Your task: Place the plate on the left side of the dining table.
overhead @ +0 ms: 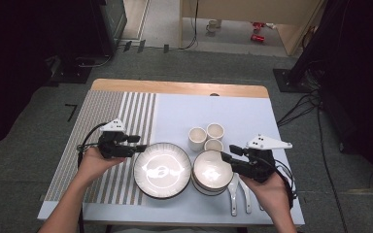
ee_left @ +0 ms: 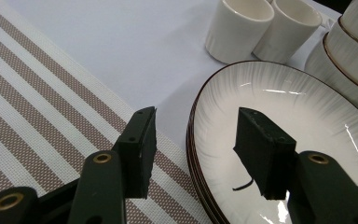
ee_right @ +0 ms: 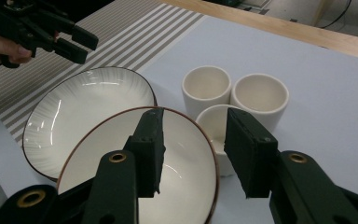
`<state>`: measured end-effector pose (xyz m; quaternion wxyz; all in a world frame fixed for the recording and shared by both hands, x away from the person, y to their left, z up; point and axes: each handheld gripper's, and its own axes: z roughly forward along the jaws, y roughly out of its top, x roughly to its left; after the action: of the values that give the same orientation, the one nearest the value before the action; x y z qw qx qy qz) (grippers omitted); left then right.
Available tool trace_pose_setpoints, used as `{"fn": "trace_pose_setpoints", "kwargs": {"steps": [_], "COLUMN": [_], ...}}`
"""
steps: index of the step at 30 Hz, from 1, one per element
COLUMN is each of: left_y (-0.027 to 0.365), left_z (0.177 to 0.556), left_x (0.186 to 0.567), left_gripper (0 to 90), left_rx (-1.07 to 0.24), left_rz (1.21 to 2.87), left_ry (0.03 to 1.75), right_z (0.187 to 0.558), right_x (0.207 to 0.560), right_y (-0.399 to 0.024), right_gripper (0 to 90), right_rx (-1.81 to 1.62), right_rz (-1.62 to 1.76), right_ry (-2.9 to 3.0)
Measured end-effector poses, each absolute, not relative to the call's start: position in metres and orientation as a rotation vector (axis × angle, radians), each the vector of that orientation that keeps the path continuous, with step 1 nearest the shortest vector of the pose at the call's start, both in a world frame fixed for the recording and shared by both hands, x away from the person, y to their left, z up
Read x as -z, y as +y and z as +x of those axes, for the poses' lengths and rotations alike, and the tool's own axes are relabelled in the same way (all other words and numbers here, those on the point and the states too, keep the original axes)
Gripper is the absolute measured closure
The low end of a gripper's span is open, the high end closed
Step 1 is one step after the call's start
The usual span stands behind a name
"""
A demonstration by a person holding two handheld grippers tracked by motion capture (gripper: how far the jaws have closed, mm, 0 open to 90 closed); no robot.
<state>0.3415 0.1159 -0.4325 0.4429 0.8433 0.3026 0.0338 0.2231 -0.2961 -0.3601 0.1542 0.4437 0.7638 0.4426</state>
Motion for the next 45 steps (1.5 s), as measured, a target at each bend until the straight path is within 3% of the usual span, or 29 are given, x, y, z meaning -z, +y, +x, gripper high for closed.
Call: {"fn": "trace_pose_setpoints", "kwargs": {"steps": [45], "left_y": [0.11], "left_z": [0.337], "left_x": [0.433], "left_gripper": [53.2], "left_rx": [-0.112], "left_rz": [2.083], "left_ry": [0.7], "right_z": [0.2], "right_x": [0.378], "right_y": [-0.219], "right_gripper": [87.3], "right_rx": [-1.319], "right_rz": [1.049], "right_ry": [2.312]}}
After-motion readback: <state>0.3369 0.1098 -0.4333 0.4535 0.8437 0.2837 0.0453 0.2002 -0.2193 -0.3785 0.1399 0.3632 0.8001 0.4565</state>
